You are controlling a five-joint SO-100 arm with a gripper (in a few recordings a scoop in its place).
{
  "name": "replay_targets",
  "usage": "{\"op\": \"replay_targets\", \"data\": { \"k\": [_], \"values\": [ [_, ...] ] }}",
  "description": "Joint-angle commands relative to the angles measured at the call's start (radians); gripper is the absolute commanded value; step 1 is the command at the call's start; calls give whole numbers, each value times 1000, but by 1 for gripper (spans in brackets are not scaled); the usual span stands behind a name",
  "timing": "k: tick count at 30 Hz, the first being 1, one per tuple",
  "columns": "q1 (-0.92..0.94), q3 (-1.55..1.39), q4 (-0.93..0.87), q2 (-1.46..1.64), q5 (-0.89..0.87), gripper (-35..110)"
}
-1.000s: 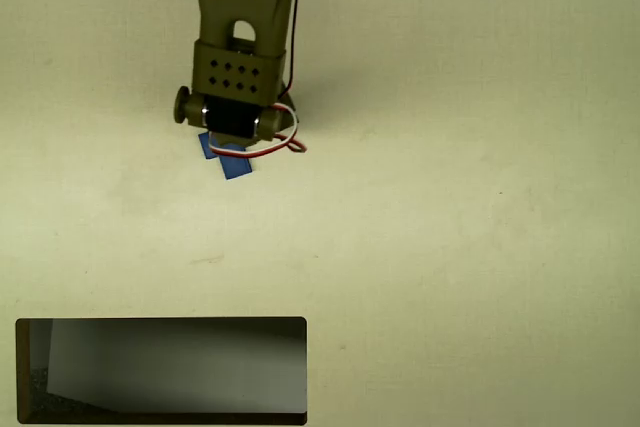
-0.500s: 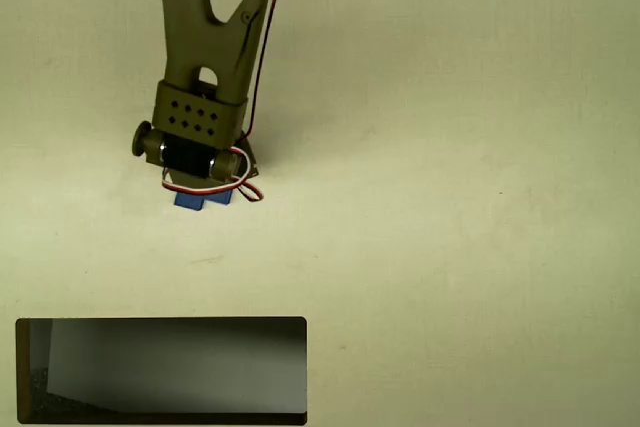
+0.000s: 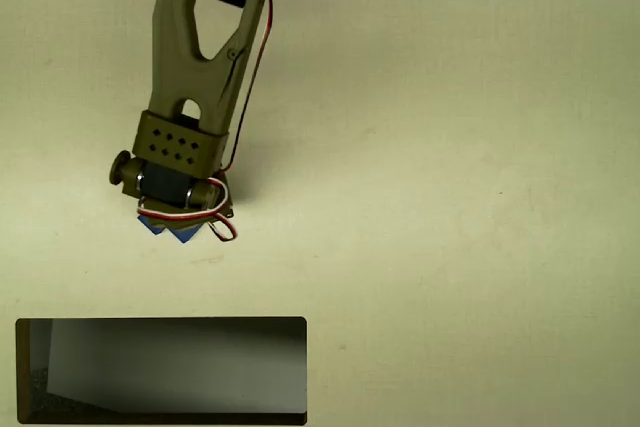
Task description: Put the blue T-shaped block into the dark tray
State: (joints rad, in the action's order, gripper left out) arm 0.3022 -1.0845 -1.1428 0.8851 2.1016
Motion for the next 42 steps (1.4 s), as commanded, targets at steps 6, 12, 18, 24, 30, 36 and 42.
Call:
{"op": "replay_targets", "data": {
  "k": [6, 12, 18, 24, 30, 36, 42],
  "values": [
    [-26, -278, -95, 350, 83, 0],
    [184, -431, -291, 580, 382, 0],
    [385, -518, 345, 310, 554, 0],
    [295, -310, 402, 109, 437, 0],
    [155, -247, 423, 43, 298, 0],
    [12, -245, 459, 41, 181, 0],
    [-95, -169, 454, 2, 66, 0]
  ]
}}
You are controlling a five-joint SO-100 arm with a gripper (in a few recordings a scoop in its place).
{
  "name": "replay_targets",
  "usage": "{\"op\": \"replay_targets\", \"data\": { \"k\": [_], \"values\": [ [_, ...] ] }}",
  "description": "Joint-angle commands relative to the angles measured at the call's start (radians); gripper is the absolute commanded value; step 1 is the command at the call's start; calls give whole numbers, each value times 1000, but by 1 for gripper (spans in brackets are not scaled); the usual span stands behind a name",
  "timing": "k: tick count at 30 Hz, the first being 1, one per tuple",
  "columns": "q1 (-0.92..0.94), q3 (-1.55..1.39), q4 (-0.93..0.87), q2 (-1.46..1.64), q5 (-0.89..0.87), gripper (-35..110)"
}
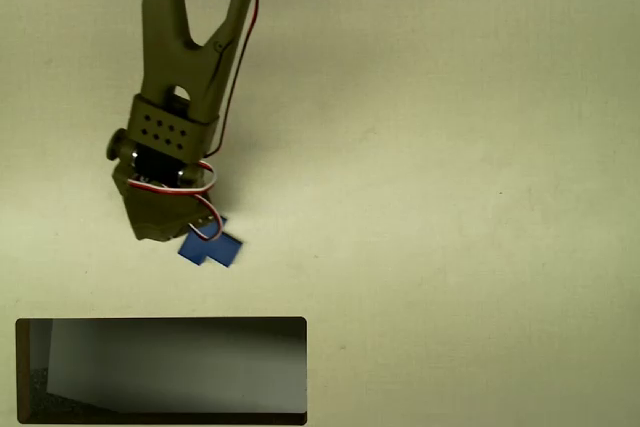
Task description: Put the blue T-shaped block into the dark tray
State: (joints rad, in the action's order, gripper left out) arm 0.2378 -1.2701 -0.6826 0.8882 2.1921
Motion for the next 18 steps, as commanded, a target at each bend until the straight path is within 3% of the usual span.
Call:
{"op": "replay_targets", "data": {
  "k": [1, 6, 10, 13, 18],
  "values": [
    [-37, 34, -15, -8, -32, 0],
    [25, 9, -152, 54, 89, 0],
    [57, -114, -365, 196, 175, 0],
    [-12, -163, -476, 264, 84, 0],
    [-118, -123, -488, 224, -61, 0]
  ]
}}
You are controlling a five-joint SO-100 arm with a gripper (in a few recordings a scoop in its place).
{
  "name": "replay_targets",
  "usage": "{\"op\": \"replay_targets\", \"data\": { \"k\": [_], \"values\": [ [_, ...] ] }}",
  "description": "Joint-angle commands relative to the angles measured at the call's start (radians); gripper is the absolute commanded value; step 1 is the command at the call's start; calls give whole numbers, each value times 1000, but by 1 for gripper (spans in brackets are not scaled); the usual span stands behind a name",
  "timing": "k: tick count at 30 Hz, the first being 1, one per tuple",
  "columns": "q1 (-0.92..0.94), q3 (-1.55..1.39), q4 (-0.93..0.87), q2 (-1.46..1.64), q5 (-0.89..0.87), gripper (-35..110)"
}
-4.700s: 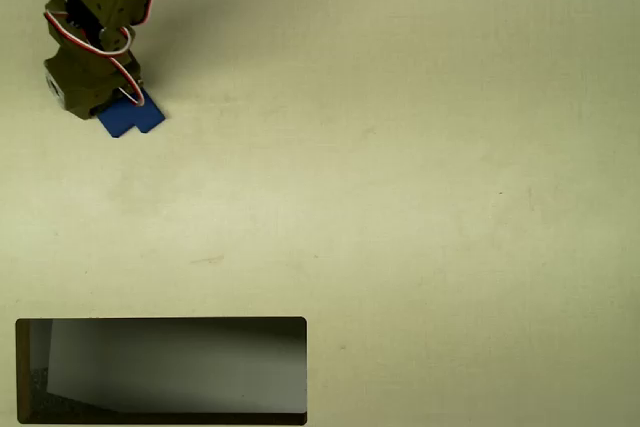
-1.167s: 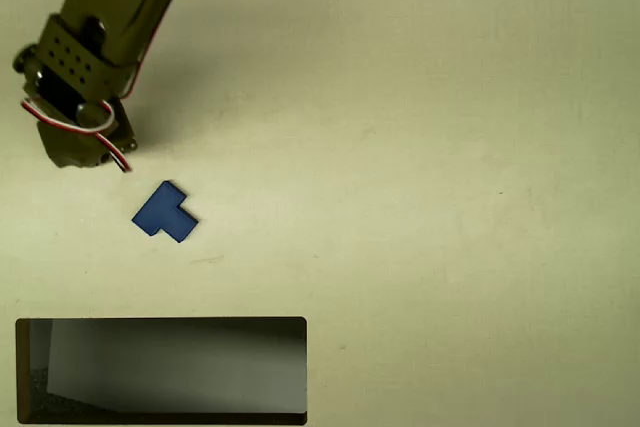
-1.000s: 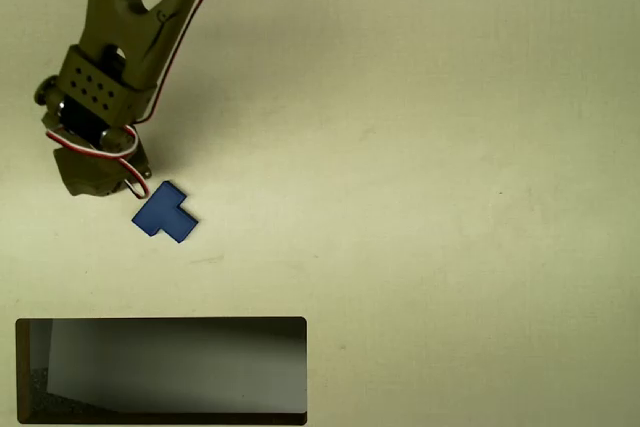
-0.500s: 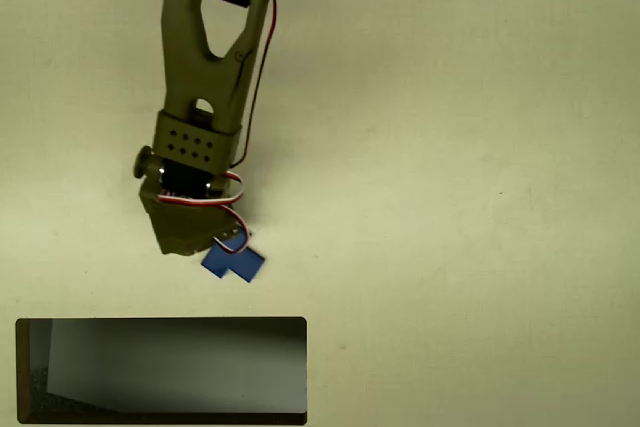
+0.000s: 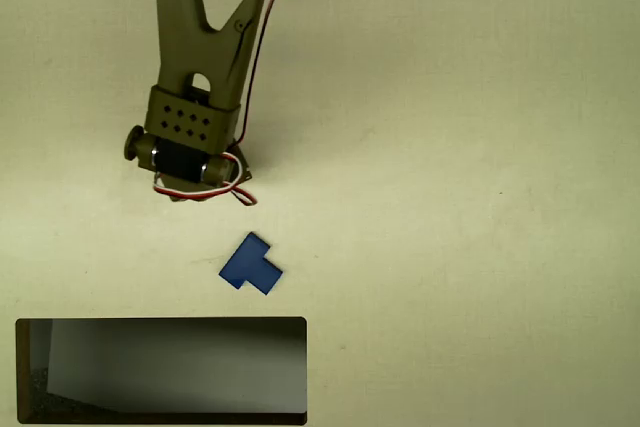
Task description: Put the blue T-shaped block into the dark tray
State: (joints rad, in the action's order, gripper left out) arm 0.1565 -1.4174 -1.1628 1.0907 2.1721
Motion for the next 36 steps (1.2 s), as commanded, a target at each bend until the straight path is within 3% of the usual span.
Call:
{"op": "replay_targets", "data": {
  "k": [1, 14, 24, 36],
  "values": [
    [-49, 54, 2, -6, -57, 0],
    [-25, 345, 184, -253, -44, 0],
    [14, 770, 298, -540, -89, 0],
    [-37, 1023, 660, -799, -285, 0]
  ]
}}
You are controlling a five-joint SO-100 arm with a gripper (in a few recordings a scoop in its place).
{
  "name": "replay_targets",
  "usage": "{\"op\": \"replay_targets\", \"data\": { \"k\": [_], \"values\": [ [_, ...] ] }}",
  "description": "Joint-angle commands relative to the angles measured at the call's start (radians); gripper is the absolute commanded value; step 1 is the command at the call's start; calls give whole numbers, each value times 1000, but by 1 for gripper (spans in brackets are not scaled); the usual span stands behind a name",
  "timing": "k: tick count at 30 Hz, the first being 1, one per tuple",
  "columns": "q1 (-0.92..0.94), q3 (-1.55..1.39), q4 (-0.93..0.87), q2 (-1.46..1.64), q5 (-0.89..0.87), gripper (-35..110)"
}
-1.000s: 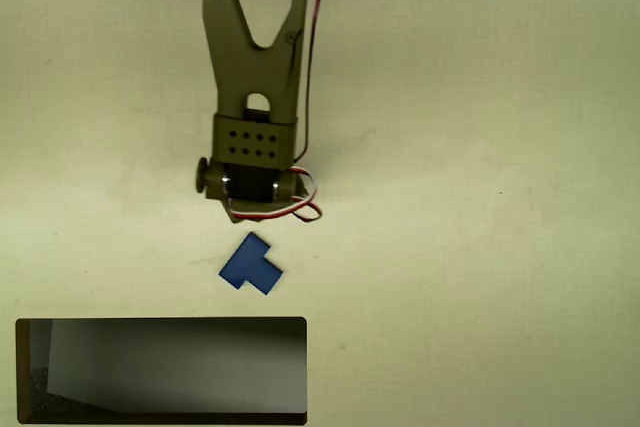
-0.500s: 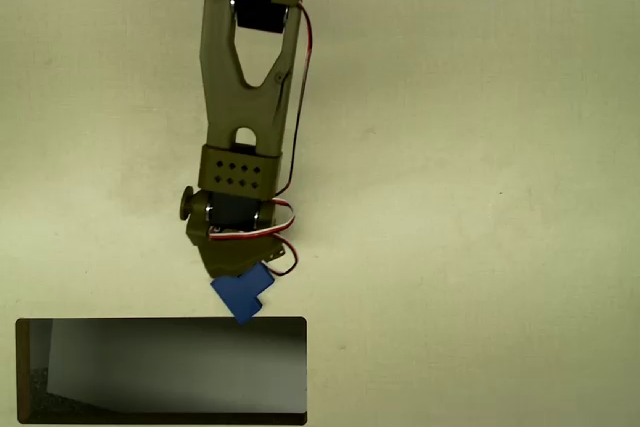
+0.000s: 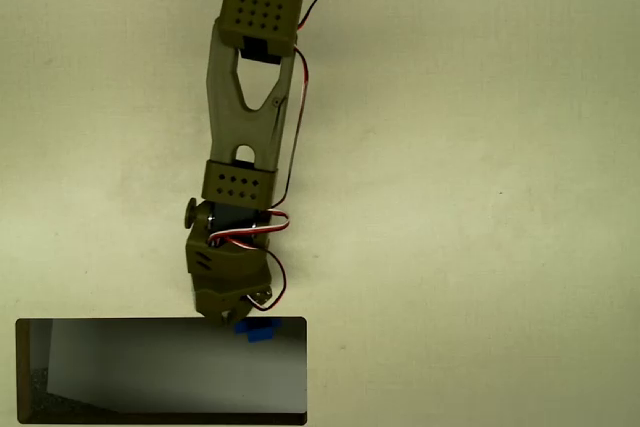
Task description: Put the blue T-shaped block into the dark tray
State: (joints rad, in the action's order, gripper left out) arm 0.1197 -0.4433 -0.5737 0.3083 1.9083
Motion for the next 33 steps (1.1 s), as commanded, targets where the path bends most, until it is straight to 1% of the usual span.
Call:
{"op": "replay_targets", "data": {
  "k": [1, 5, 12, 16, 19, 23, 26, 29, 33],
  "values": [
    [-2, 72, 94, -37, -32, 0],
    [-8, 140, 186, -103, -87, 0],
    [-69, 161, 566, -233, -232, 0],
    [-109, 184, 756, -316, -275, 0],
    [-129, 219, 857, -388, -270, 0],
    [-141, 270, 917, -457, -253, 0],
    [-149, 252, 973, -463, -259, 0],
    [-160, 209, 1081, -465, -287, 0],
    [-167, 189, 1129, -465, -299, 0]
  ]
}}
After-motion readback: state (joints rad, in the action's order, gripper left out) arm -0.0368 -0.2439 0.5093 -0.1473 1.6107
